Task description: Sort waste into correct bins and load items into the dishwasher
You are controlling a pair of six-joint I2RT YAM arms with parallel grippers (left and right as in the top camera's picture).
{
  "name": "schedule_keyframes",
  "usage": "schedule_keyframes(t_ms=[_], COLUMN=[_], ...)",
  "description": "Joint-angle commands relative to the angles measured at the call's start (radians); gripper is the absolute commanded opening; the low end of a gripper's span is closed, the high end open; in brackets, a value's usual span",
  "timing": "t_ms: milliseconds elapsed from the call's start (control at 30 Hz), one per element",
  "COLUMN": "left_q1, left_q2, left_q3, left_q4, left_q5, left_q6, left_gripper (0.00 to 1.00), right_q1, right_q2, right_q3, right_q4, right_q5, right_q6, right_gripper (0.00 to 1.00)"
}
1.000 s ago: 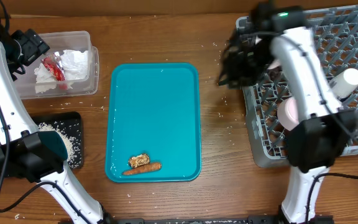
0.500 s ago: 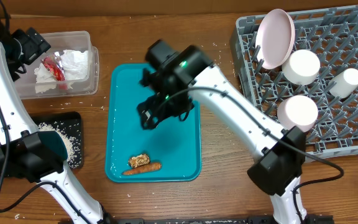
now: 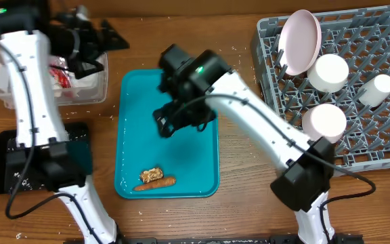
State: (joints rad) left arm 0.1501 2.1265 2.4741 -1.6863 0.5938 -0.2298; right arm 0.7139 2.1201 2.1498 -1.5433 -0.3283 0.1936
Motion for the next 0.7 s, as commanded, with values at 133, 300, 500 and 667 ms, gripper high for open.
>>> schedule_keyframes(t_ms=[133, 300, 500, 667], left_q1=[-0.19, -0.257, -0.255, -0.256], left_q2=[-0.289, -0.509, -0.685, -0.713], left_q3=[-0.027, -0.333, -0.748, -0.982], left_q4=[-0.004, -0.004, 0.002, 0.054], left_q5=[-0.351, -0.525, -0.528, -0.509], left_q6=[-0.058, -0.214, -0.29, -0.341], left_gripper=[1.0, 1.0, 1.0, 1.0], right_q1=[-0.182, -0.246, -0.258, -0.258], right_q2=[-0.023, -0.023, -0.023, -0.023], right_q3=[0.021, 0.021, 0.021, 0.021], right_q4=[-0.077, -0.079, -0.059, -0.024], right_q5=[0.013, 0.013, 0.014, 0.013], right_q6=[0.069, 0.069, 0.069, 0.069], right_gripper=[1.0, 1.0, 1.0, 1.0])
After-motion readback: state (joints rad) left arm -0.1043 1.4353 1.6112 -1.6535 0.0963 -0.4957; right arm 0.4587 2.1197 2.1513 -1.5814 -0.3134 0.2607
